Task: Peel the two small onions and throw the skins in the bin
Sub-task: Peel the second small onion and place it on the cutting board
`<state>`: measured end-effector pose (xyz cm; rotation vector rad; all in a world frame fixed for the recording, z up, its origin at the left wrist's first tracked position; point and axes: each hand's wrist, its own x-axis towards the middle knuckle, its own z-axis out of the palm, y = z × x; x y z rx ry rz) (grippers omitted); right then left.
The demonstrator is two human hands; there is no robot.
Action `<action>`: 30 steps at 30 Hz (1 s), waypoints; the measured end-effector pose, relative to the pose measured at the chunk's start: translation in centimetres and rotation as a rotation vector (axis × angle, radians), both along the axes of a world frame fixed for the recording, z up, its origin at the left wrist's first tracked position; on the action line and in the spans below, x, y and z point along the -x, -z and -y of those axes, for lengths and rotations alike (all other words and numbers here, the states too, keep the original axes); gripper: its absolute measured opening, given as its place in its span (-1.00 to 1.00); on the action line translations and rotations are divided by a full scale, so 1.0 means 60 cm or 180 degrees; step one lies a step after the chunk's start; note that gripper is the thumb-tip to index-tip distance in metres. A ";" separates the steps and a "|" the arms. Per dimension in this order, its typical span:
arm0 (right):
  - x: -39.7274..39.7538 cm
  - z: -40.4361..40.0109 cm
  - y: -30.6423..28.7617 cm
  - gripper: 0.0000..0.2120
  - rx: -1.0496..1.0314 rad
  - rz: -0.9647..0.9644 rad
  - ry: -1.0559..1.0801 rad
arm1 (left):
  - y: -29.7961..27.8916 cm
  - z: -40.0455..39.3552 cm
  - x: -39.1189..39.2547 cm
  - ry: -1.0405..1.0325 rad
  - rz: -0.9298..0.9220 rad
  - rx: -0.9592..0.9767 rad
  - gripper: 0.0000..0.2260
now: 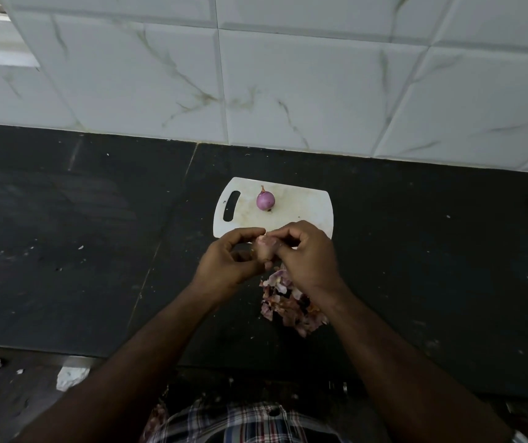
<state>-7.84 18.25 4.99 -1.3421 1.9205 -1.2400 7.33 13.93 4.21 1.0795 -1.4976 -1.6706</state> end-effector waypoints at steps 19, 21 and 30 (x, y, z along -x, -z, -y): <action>0.030 -0.012 0.010 -0.76 0.0110 0.1094 -0.0155 | 0.030 0.008 0.000 0.0192 -0.0684 -0.0750 -0.51; 0.031 -0.014 0.009 -0.72 0.0002 0.1160 -0.0232 | 0.029 0.009 0.000 0.0230 -0.0671 -0.0750 -0.52; 0.038 -0.015 0.010 -0.74 -0.0124 0.0720 -0.0250 | 0.026 0.009 0.001 0.0167 -0.0370 -0.0312 -0.51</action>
